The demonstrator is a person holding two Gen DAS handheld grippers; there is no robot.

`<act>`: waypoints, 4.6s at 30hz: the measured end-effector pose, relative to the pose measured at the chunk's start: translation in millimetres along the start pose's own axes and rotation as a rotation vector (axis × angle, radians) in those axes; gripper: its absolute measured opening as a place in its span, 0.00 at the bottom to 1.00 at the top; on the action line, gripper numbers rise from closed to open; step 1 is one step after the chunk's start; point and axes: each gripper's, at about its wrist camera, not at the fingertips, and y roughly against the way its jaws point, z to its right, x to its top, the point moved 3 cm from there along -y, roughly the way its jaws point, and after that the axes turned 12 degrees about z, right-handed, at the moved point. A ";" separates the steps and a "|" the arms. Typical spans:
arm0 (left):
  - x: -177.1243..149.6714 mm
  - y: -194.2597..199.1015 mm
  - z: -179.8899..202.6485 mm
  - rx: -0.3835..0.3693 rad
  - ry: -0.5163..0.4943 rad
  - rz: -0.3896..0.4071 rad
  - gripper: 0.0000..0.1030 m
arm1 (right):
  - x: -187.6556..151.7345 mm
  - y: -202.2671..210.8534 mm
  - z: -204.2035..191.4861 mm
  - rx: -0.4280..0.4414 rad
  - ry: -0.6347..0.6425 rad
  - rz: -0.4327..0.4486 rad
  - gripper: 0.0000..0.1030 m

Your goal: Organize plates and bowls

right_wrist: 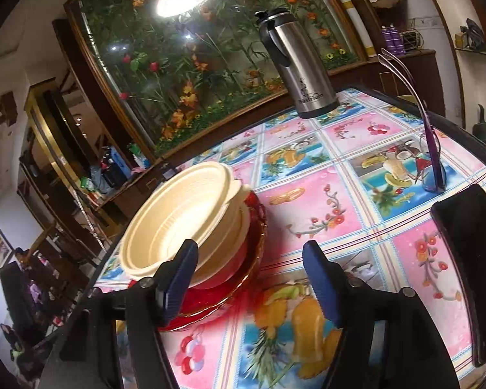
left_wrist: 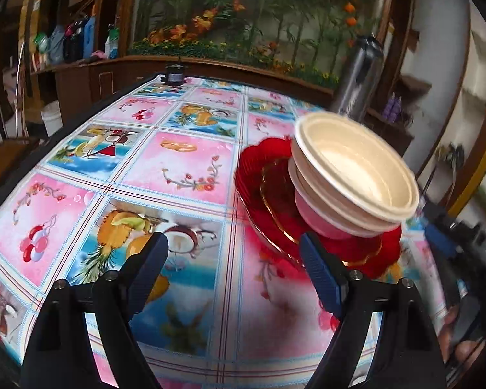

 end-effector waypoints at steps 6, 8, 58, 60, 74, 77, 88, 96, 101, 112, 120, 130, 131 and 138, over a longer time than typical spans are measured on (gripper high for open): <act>-3.3 0.9 12.4 0.013 -0.079 -0.008 0.83 | -12.5 4.2 -10.2 0.091 -0.017 -0.040 0.77; -3.4 1.4 11.2 -0.005 -0.074 -0.008 0.83 | -14.3 0.0 -14.5 0.093 0.000 -0.062 0.78; -2.6 3.8 17.1 0.169 -0.233 0.030 0.83 | -22.2 -16.9 -3.6 0.016 -0.024 -0.145 0.97; -2.6 3.8 16.6 0.170 -0.234 0.030 0.83 | -22.4 -17.0 -3.1 0.013 -0.026 -0.146 0.97; -2.4 3.5 16.7 0.171 -0.236 0.030 0.83 | -22.9 -18.2 21.4 -0.123 0.025 -0.232 0.97; -2.3 3.5 16.9 0.169 -0.233 0.029 0.83 | -22.8 -15.9 25.8 -0.161 0.052 -0.239 0.97; -3.5 2.1 16.1 0.174 -0.242 0.030 0.83 | -27.7 -22.3 32.9 -0.249 0.096 -0.303 1.00; -3.4 2.0 16.1 0.175 -0.243 0.030 0.83 | -38.3 -27.8 19.5 -0.318 0.234 -0.363 1.00; -3.8 1.8 15.8 0.181 -0.249 0.032 0.83 | -41.8 -29.9 16.2 -0.337 0.281 -0.383 1.00; -1.4 0.5 13.8 0.177 -0.243 0.009 0.83 | -52.2 -32.6 5.2 -0.338 0.372 -0.418 1.00; 2.0 -3.0 13.3 0.167 -0.226 -0.007 0.83 | -34.6 -54.1 22.2 -0.391 0.340 -0.408 1.00; 5.2 -6.3 15.3 0.128 -0.219 -0.025 0.83 | -30.2 -64.0 24.5 -0.371 0.362 -0.349 1.00; 5.5 -6.8 14.9 0.123 -0.215 -0.030 0.83 | -30.7 -62.7 23.5 -0.371 0.362 -0.349 1.00; 7.0 -7.0 16.2 0.075 -0.197 -0.056 0.83 | -30.9 -63.3 23.9 -0.371 0.362 -0.349 1.00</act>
